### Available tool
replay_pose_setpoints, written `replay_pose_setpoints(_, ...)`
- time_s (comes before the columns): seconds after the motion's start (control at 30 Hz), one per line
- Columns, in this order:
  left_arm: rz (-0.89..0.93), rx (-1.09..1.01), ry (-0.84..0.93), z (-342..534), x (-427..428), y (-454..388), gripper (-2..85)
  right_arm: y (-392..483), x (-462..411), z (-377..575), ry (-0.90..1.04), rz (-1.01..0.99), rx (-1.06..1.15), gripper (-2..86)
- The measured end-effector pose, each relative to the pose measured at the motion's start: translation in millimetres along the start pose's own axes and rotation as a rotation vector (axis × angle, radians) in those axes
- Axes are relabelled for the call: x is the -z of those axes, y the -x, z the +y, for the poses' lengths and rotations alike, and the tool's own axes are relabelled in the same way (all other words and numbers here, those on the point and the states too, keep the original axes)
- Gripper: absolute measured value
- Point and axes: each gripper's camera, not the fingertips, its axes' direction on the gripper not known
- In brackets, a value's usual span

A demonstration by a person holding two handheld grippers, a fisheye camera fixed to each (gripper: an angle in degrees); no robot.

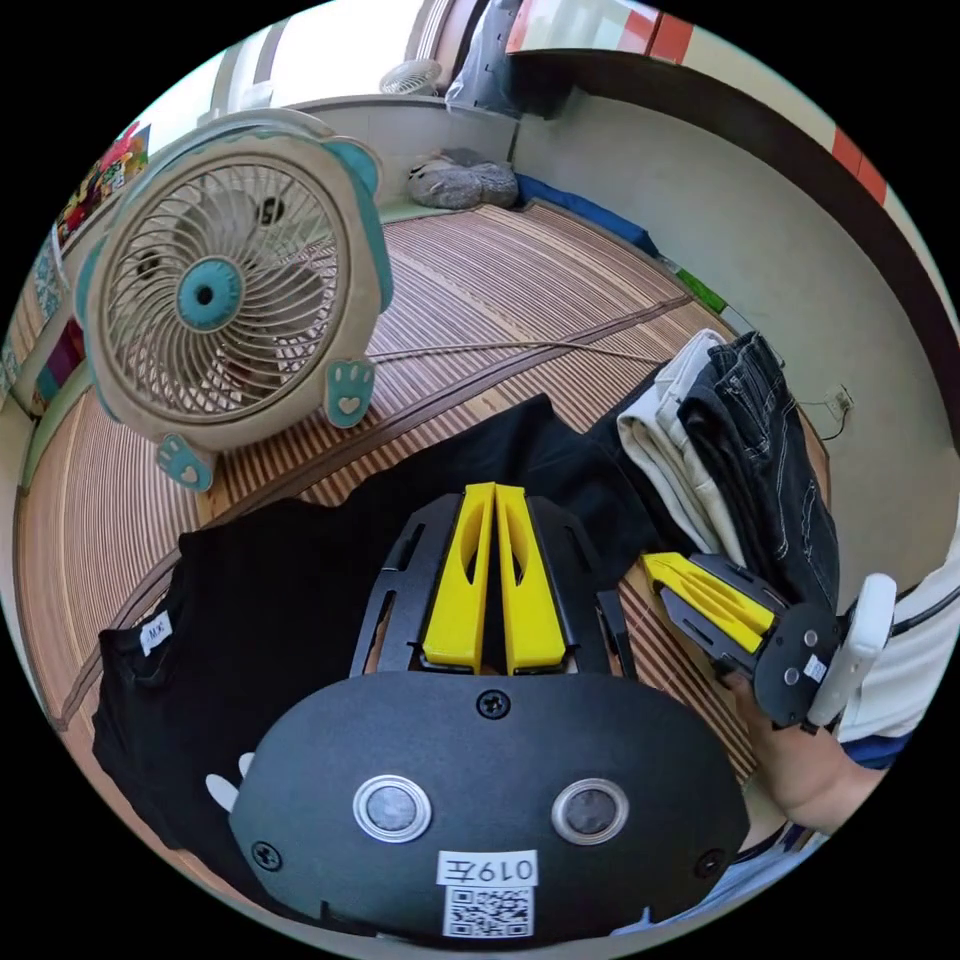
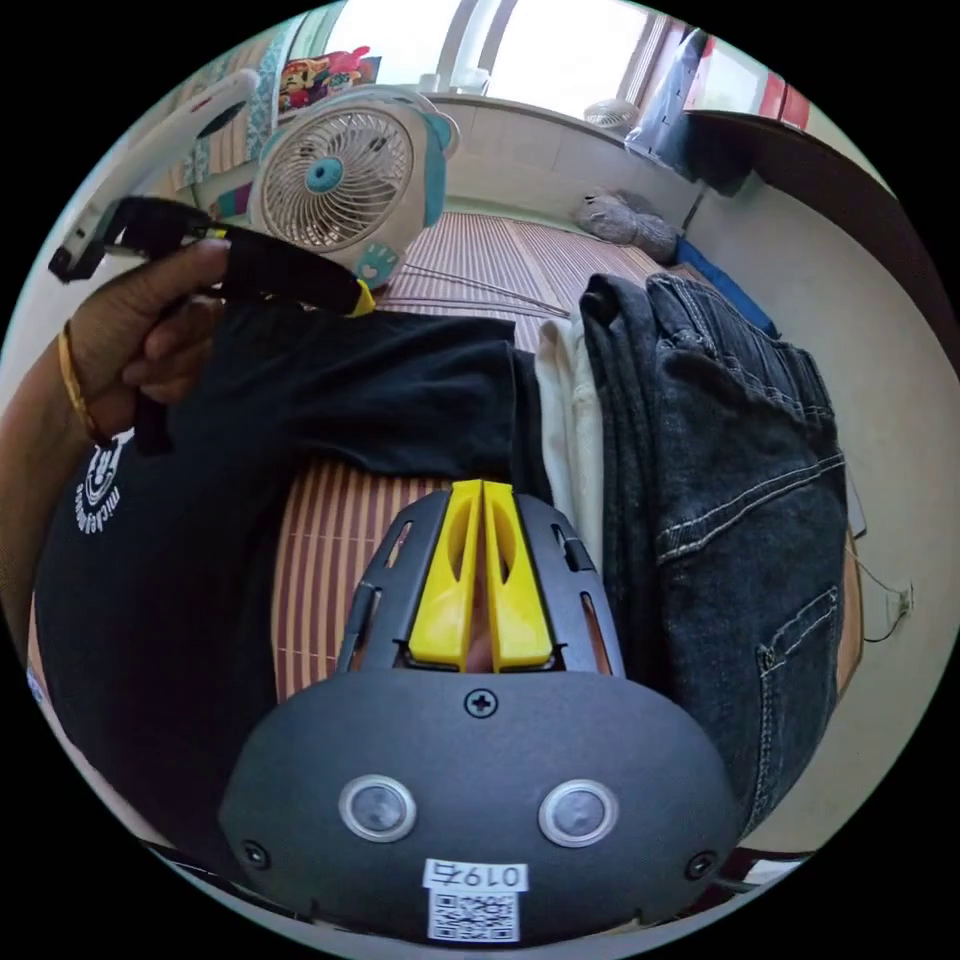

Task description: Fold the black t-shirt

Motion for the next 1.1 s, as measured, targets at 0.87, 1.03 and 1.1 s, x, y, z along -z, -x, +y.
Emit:
replay_pose_setpoints(0.87, -0.011, -0.072, 0.06, -123, -146, -59, 0.8, -66, 57, 20, -0.306, -0.129, 0.386, 3.8)
replay_pose_setpoints(1.03, 0.015, -0.093, 0.06, -132, -155, -68, 0.8, -19, 45, 19, -0.261, -0.098, 0.675, 7.6)
replay_pose_setpoints(1.1, -0.003, -0.1, 0.079, -134, -161, -71, 0.8, -12, 39, 19, -0.248, -0.08, 0.722, 7.8)
